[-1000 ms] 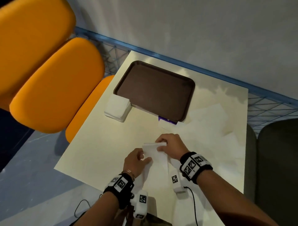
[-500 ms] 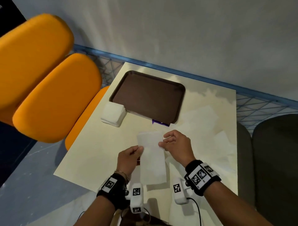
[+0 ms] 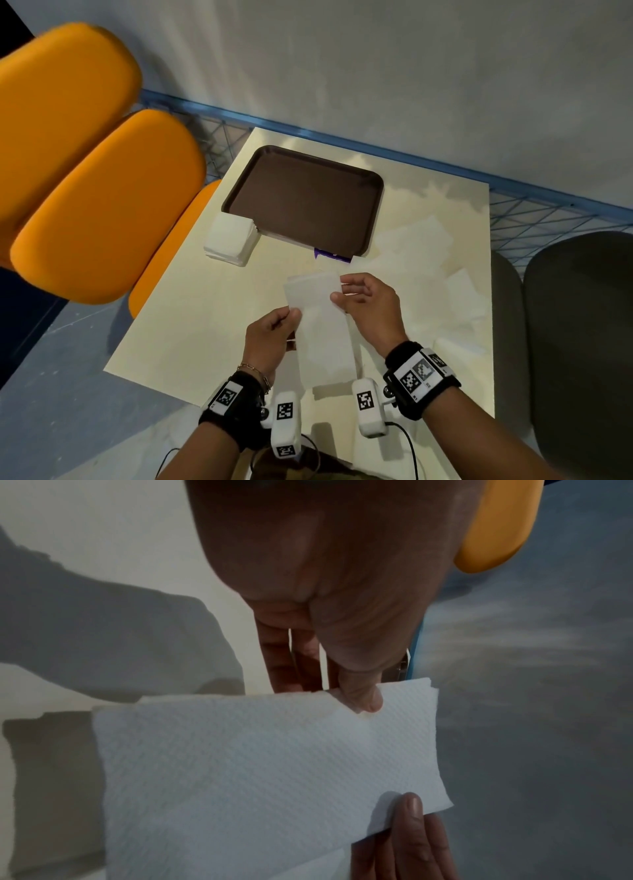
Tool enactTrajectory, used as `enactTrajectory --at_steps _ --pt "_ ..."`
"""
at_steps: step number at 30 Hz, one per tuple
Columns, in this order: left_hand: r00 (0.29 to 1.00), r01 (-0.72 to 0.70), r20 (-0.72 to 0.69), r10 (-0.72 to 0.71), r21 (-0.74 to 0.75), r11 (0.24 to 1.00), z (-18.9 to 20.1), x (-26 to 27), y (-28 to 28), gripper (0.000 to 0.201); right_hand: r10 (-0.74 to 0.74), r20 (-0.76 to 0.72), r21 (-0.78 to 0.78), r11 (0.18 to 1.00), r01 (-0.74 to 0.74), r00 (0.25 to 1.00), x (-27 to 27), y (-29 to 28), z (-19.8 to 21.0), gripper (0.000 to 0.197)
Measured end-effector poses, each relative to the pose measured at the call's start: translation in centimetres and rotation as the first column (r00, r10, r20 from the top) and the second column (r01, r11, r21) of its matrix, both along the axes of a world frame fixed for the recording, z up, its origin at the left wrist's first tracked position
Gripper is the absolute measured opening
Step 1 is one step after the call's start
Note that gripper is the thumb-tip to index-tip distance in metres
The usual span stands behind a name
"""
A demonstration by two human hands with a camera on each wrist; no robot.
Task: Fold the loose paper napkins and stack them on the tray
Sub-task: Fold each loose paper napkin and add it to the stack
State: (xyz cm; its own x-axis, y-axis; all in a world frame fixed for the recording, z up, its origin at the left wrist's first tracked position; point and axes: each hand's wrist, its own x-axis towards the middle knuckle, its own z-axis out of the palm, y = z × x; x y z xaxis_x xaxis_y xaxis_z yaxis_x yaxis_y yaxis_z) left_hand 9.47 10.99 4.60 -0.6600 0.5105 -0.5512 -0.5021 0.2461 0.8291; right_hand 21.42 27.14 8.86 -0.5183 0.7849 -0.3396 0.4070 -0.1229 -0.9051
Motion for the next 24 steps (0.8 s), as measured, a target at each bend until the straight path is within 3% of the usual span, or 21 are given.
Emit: enactTrajectory --at_steps 8,17,24 --pt "1.000 0.017 -0.001 -0.017 0.013 1.000 0.4 0.1 0.0 0.011 0.008 0.015 0.081 0.997 -0.009 1.000 -0.2 -0.2 0.4 0.026" --pt "0.999 0.037 -0.021 -0.037 -0.009 0.999 0.5 -0.1 -0.6 0.014 0.052 -0.035 -0.020 0.998 -0.053 0.998 0.3 -0.1 0.5 0.026" --pt "0.998 0.054 0.027 -0.053 -0.013 0.998 0.0 0.2 -0.9 0.014 0.145 0.130 0.124 0.979 -0.161 0.981 0.8 -0.4 0.1 0.014"
